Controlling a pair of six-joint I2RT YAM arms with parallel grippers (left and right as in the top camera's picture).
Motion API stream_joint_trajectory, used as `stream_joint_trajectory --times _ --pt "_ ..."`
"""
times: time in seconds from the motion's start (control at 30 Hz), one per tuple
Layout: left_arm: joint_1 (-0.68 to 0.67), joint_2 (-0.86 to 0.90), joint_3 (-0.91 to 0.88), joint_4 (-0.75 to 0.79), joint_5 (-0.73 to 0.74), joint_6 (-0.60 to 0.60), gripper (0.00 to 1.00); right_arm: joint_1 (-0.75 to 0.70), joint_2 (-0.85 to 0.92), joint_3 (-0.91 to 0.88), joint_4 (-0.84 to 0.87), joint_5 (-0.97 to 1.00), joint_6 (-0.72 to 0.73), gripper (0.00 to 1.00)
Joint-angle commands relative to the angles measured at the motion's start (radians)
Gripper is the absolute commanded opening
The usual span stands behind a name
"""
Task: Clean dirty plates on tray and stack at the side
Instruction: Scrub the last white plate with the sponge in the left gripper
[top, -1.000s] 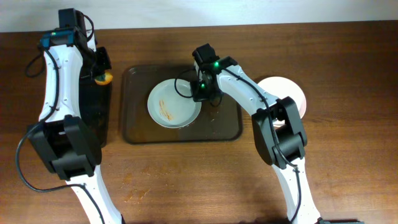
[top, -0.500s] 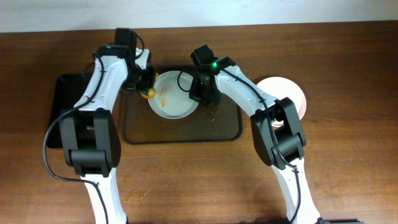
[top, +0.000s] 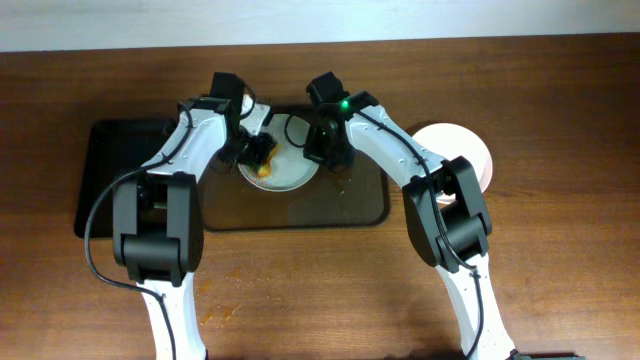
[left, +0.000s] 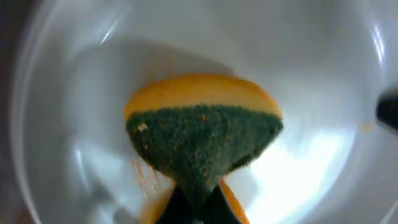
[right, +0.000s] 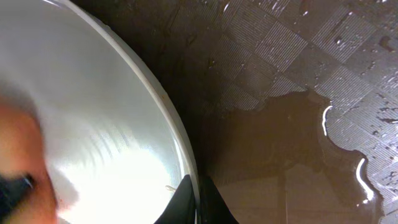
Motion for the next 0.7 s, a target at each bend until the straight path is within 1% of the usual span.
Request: stream_joint_trajectory --times 0.0,0.07,0.1,0.13,0.2,0.23,0.33,0.4,0.43,0.5,0.57,0.6,0.63,0.67 --pt "-0.001 0.021 -0.001 0.193 0.007 0.017 0.00 0.022 0.026 0.002 0.003 0.021 -0.014 0.04" --pt "-0.001 0.076 0.000 0.315 0.004 0.016 0.01 0.021 0.026 0.002 0.005 0.021 -0.014 0.04" --pt "-0.001 0.097 0.000 0.313 0.005 0.013 0.00 0.021 0.026 0.002 0.007 0.021 -0.014 0.04" --pt "-0.001 0.114 0.000 0.276 0.005 0.008 0.01 0.021 0.026 0.002 0.007 0.021 -0.014 0.04" --pt "0.000 0.118 0.000 0.129 0.005 0.009 0.00 0.021 0.026 0.002 0.006 0.021 -0.014 0.04" --pt "0.000 0.115 0.011 0.029 0.003 0.014 0.01 0.021 0.026 0.002 0.007 0.021 -0.014 0.04" --pt "0.002 0.115 0.068 -0.217 0.000 0.029 0.00 0.021 0.026 0.002 0.006 0.021 -0.014 0.04" --pt "0.002 0.115 0.102 -0.324 0.011 0.093 0.00 0.021 0.026 0.002 0.006 0.021 -0.016 0.04" --pt "0.001 0.115 0.106 -0.352 0.034 0.134 0.00 0.021 0.026 0.002 0.006 0.021 -0.019 0.04" --pt "0.000 0.117 0.106 -0.375 0.107 0.233 0.00 0.021 0.026 0.002 0.006 0.021 -0.019 0.04" --pt "0.000 0.119 0.106 -0.317 0.119 0.252 0.01 0.021 0.026 0.002 0.006 0.021 -0.019 0.04" --pt "0.002 0.119 0.106 -0.280 0.113 0.235 0.01 0.021 0.026 0.002 0.006 0.021 -0.019 0.04" --pt "0.003 0.119 0.105 -0.232 0.066 0.180 0.00 0.021 0.026 0.002 0.006 0.021 -0.019 0.04" --pt "0.003 0.121 0.103 -0.159 -0.043 0.082 0.00 0.021 0.026 0.002 0.006 0.021 -0.019 0.04"
